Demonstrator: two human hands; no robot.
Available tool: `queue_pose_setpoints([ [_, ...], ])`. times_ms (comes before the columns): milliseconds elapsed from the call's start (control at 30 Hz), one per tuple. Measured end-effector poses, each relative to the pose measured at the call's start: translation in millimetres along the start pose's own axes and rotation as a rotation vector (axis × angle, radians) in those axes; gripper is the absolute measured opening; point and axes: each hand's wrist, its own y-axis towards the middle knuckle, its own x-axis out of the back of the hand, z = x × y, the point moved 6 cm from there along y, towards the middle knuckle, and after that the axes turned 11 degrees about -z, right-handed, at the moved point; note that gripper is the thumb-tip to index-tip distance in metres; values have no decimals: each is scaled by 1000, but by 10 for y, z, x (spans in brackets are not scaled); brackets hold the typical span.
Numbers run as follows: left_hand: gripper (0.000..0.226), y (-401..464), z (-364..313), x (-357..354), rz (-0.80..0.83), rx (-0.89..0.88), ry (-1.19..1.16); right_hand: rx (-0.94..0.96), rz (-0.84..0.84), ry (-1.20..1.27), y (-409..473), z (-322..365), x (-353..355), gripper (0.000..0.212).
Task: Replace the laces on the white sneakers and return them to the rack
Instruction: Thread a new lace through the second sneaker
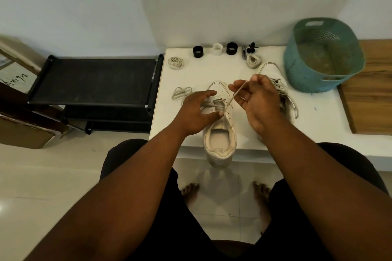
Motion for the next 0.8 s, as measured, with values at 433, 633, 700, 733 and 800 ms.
queue_pose_setpoints([
  [433,90,-78,1,-44,-100,0,21,611,182,-1231,94,103,-121,23],
  [633,97,-51,31,-6,-115,61,-46,-99,194,142,44,79,-99,23],
  [700,96,-56,48,-23,-102,85,-69,126,132,-286,81,163,-67,17],
  [733,96,-58,67,-38,-93,100,-76,333,111,-649,116,198,-59,12],
  [800,96,-58,102,-68,-79,122,-85,592,171,-1236,137,145,-118,9],
])
